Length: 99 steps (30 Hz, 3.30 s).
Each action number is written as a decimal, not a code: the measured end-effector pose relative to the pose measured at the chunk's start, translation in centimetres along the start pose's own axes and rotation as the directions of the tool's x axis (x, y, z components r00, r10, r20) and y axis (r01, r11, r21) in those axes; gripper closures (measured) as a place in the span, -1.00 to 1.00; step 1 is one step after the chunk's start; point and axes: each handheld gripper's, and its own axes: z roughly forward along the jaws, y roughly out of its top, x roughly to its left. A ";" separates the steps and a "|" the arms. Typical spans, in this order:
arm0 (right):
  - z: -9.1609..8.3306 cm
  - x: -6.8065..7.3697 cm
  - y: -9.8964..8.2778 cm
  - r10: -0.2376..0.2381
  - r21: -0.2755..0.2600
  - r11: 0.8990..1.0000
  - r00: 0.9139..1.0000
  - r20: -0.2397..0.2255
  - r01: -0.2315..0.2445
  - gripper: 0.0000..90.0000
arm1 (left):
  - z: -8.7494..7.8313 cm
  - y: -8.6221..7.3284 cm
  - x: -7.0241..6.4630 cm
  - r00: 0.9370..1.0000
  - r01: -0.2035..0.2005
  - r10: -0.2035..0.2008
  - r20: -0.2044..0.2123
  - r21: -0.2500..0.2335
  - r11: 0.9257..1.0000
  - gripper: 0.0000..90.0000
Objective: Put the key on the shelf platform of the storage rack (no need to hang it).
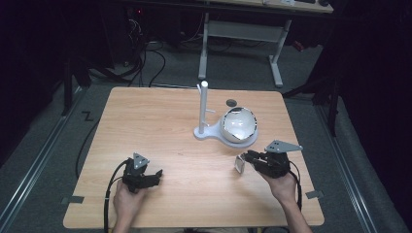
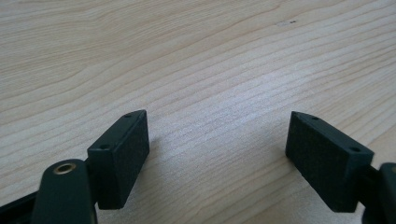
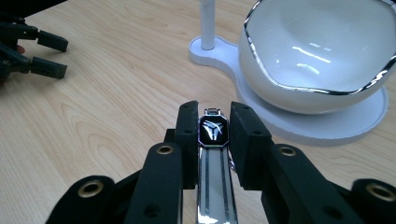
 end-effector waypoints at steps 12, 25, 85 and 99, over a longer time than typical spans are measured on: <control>-1.6 -0.7 1.4 -0.028 0.012 1.000 0.999 0.035 0.028 0.65 | 0.0 0.0 0.0 1.000 0.000 0.000 0.000 0.000 1.000 -0.51; -2.8 -1.8 3.5 -0.028 -0.043 0.999 0.998 0.053 0.030 0.66 | 0.0 0.0 0.0 1.000 0.000 0.000 0.000 0.000 1.000 -0.51; 3.1 -5.3 9.3 0.004 -0.010 1.000 0.991 0.134 -0.003 0.65 | 0.0 0.0 0.0 1.000 0.001 -0.001 0.001 -0.001 1.000 -0.51; 5.3 -5.6 8.9 0.032 0.013 0.999 0.991 0.127 -0.034 0.65 | 0.0 0.0 0.0 1.000 0.001 -0.001 0.001 -0.001 1.000 -0.52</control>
